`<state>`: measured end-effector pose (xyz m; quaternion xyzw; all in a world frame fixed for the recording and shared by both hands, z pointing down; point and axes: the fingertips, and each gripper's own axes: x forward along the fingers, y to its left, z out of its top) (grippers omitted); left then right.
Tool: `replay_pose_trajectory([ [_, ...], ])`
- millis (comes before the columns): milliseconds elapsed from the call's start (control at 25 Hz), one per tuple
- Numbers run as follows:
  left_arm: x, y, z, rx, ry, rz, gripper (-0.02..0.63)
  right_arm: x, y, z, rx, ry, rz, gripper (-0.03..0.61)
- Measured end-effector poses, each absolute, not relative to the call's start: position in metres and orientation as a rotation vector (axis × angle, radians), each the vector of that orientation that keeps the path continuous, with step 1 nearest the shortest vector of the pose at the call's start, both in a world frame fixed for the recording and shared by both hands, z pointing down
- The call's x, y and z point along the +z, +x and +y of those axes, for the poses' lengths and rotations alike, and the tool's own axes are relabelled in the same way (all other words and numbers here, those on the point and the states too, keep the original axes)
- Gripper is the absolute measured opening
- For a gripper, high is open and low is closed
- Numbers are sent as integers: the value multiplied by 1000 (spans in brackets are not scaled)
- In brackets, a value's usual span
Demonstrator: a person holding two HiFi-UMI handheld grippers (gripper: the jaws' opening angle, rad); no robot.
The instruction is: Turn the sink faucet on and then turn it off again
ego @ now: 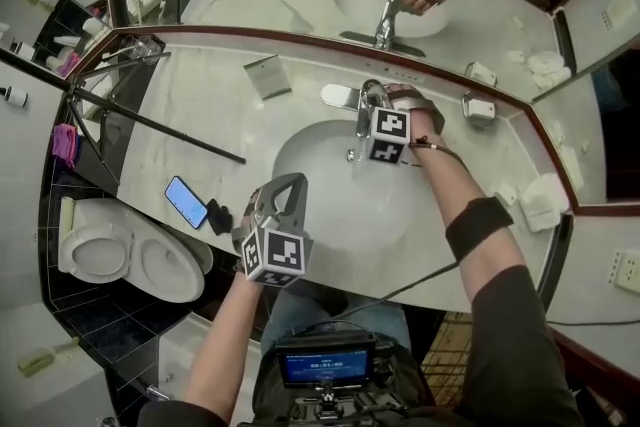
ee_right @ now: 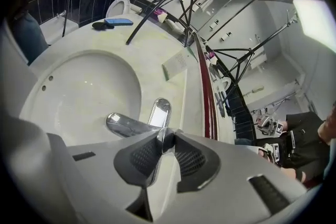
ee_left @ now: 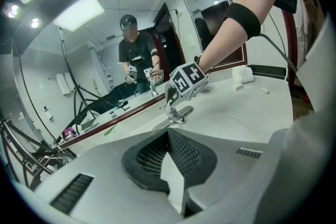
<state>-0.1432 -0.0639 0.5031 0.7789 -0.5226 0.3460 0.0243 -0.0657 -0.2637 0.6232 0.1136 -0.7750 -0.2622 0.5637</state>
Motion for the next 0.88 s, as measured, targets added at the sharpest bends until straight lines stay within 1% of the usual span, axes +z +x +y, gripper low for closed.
replay_pose_trajectory([
  [200, 509, -143, -64, 1073, 2394, -1613, 0, 622, -68, -260, -716, 231, -1737, 55],
  [440, 514, -136, -69, 1071, 2395, -1601, 0, 624, -66, -260, -829, 207, -1668, 55],
  [880, 515, -133, -76, 1065, 2388, -1598, 0, 628, -64, -252, -916, 253, -1651, 57],
])
